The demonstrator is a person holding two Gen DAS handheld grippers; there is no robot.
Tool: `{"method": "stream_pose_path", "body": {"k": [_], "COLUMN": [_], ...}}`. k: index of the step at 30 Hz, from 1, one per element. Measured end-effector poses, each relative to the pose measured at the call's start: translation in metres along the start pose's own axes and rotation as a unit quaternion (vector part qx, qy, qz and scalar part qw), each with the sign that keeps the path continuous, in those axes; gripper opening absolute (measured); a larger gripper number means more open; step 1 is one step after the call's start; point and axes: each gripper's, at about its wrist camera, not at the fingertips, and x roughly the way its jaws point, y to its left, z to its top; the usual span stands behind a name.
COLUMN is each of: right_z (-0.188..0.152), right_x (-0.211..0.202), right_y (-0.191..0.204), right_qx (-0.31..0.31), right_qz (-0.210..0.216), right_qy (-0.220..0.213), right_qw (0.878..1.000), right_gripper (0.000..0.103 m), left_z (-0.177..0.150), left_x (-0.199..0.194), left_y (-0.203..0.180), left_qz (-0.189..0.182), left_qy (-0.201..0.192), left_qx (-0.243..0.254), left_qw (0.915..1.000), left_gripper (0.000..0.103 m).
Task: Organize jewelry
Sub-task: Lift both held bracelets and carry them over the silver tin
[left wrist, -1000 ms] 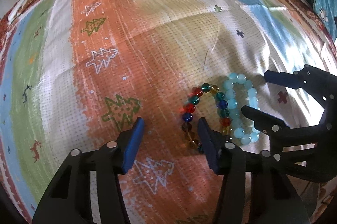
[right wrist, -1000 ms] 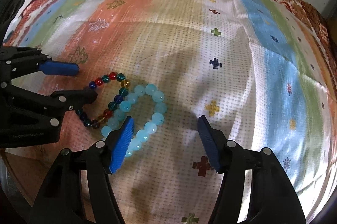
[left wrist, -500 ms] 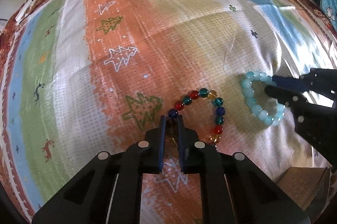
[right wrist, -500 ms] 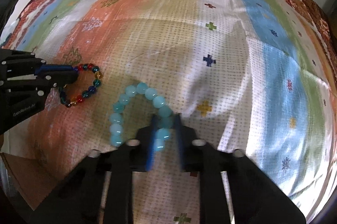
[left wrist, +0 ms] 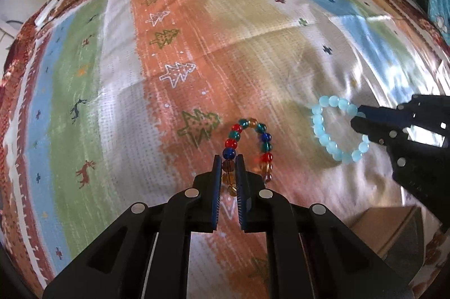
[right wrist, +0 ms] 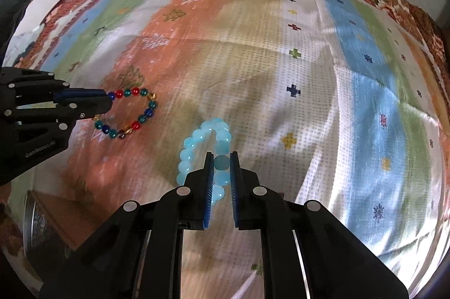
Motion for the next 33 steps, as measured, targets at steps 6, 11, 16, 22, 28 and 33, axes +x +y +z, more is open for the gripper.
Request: {"method": "stream_pose_path", "body": {"k": [6, 11, 16, 22, 28, 33], "right_z": [-0.002, 0.000, -0.001, -0.003, -0.004, -0.007], "right_x": [-0.015, -0.035, -0.046, -0.049, -0.063, -0.078], "right_y": [0.006, 0.016, 0.025, 0.023, 0.025, 0.026], "right_qx": [-0.005, -0.011, -0.028, -0.023, -0.021, -0.020], "right_qz": [-0.005, -0.003, -0.006, -0.003, -0.002, -0.002], "right_qy": [-0.014, -0.038, -0.050, -0.051, -0.068, -0.088], "right_qw": [1.000, 0.999, 0.998, 0.998, 0.997, 0.996], "right_gripper": [0.012, 0.012, 0.012, 0.012, 0.012, 0.012], "left_z": [-0.001, -0.002, -0.009, -0.017, -0.019, -0.016], "left_x": [-0.023, -0.043, -0.051, -0.062, -0.078, -0.088], "left_y": [-0.003, -0.004, -0.009, -0.008, -0.007, -0.008], "left_qz": [0.003, 0.006, 0.012, 0.015, 0.022, 0.020], "left_qy": [-0.024, -0.042, -0.046, -0.054, -0.076, -0.094], "left_qx": [-0.015, -0.034, -0.018, -0.028, -0.047, -0.059], "left_qw": [0.9996, 0.9985, 0.9987, 0.9980, 0.9957, 0.9937], "left_gripper": [0.009, 0.009, 0.009, 0.009, 0.009, 0.009]}}
